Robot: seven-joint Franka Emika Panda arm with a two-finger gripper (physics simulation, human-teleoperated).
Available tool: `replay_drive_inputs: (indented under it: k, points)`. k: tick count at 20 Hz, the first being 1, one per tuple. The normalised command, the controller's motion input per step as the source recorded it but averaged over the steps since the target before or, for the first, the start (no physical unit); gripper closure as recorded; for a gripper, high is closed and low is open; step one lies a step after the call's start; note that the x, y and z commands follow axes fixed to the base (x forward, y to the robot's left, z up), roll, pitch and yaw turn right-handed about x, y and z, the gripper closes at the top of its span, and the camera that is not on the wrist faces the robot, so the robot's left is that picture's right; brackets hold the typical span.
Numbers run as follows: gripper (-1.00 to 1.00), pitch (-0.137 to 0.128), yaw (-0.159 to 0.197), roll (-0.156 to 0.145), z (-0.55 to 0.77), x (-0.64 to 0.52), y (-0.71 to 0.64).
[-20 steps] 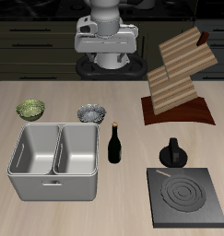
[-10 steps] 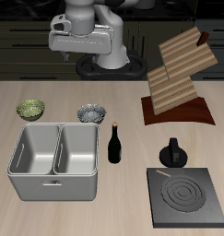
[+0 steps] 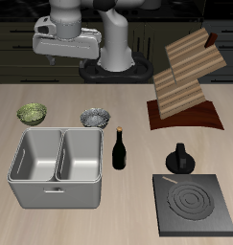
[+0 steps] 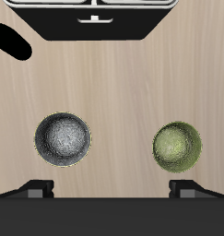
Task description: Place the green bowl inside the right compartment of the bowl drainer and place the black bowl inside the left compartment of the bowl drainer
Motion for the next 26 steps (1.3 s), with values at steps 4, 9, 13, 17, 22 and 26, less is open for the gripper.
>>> replay_drive_inputs:
  k: [4, 9, 13, 17, 22, 26]
  points:
    - [-1.00, 0.038, 0.041, 0.026, -0.08, -0.01, -0.32]
    - [-1.00, -0.010, 0.032, -0.011, -0.02, -0.09, -0.41]
    - [-1.00, -0.009, 0.005, -0.004, 0.04, -0.14, -0.35]
    - [-1.00, -0.003, 0.007, 0.012, 0.04, -0.13, -0.35]
    - [-1.00, 0.010, -0.008, -0.036, -0.01, -0.11, -0.46]
    - [-1.00, -0.006, 0.005, 0.003, 0.00, -0.02, -0.16]
